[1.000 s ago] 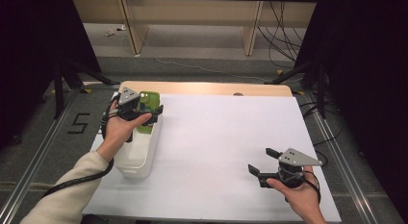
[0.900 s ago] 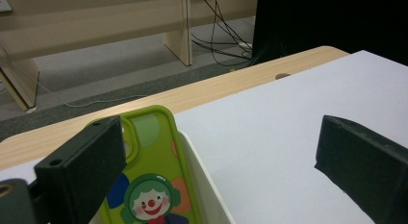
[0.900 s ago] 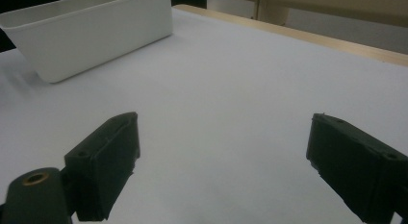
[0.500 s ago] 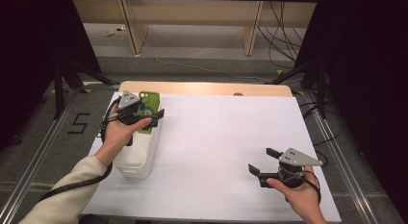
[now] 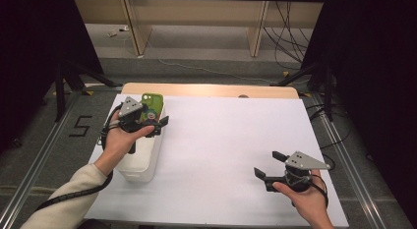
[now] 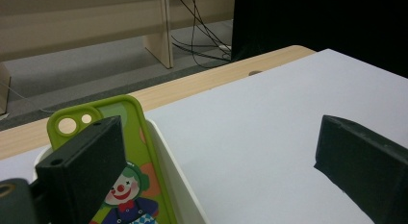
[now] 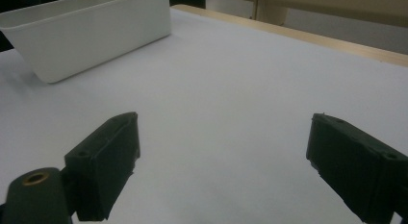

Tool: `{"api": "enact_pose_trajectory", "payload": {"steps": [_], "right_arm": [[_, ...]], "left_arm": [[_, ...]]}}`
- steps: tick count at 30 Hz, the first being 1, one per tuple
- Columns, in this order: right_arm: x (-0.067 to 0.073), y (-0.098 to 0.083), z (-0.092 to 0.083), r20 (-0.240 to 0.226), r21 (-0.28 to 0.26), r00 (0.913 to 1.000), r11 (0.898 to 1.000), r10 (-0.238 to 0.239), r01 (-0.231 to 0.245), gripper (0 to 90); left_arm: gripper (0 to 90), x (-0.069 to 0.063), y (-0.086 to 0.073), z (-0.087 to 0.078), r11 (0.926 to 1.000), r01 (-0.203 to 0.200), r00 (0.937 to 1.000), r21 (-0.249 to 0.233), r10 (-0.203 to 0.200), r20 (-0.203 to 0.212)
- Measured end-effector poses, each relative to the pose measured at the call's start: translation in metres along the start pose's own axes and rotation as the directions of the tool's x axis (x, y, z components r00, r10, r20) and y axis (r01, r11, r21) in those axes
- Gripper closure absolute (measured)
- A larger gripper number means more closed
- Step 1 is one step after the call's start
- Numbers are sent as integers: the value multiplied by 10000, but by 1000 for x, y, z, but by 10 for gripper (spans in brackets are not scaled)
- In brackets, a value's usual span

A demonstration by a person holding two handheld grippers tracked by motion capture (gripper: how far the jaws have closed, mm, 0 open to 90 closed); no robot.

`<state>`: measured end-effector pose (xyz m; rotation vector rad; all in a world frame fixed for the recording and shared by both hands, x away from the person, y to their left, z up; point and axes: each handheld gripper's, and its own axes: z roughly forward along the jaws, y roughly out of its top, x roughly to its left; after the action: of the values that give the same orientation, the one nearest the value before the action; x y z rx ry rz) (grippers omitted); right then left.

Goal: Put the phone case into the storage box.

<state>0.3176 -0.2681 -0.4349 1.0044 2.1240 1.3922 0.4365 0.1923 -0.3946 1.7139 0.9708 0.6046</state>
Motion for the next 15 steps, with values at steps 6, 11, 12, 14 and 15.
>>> {"api": "enact_pose_trajectory", "payload": {"steps": [6,11,12,14,15], "right_arm": [[0,0,0,10,30,10000,10000,19,-19,127],[0,0,0,11,-5,10000,10000,9,-9,127],[0,0,0,10,0,10000,10000,7,-7,127],[0,0,0,12,2,10000,10000,5,-5,127],[0,0,0,7,-1,10000,10000,3,-3,127]], "left_arm": [[35,-2,-3,-2,10000,97,9998,-22,-96,182],[36,-4,-3,-5,10000,15,9996,-76,-13,271],[36,-5,-3,-6,10000,31,9996,-87,-28,272],[37,-6,-3,-7,10000,-25,9996,-91,28,292],[37,-7,-3,-8,9999,-38,9995,-98,41,301]]}}
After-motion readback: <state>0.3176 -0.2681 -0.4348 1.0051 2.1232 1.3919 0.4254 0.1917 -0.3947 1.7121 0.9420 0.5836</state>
